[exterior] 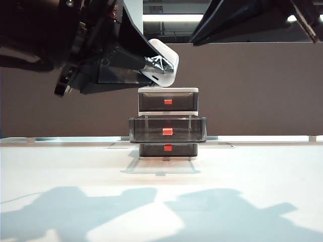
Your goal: Pick up the earphone case on the table, open the lid, insert the wireless earphone on the table into it, close the lid, put the earphone case into the second layer of the drawer, and finally close the drawer.
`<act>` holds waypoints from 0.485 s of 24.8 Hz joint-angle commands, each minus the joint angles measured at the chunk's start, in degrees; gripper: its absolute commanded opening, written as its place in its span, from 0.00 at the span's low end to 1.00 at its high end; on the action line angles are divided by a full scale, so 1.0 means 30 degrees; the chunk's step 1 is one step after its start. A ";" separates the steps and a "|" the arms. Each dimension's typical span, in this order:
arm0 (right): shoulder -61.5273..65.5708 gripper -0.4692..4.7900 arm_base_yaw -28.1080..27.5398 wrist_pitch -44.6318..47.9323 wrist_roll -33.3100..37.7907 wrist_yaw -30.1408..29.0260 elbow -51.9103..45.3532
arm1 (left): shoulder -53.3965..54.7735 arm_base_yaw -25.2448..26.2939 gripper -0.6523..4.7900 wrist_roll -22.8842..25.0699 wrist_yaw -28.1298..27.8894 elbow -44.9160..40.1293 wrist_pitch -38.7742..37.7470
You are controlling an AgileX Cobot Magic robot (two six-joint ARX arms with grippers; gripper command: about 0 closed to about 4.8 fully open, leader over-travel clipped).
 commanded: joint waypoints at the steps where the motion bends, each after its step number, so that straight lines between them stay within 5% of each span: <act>1: -0.0022 0.09 -0.0328 -0.0007 -0.1049 -0.0474 0.0051 | -0.0073 0.0015 0.21 0.1035 0.0007 0.0109 0.0299; 12: 0.0189 0.09 -0.3665 0.0233 -0.1151 -0.5472 0.0051 | -0.0073 0.0015 0.21 0.5217 0.0007 0.0095 -0.0197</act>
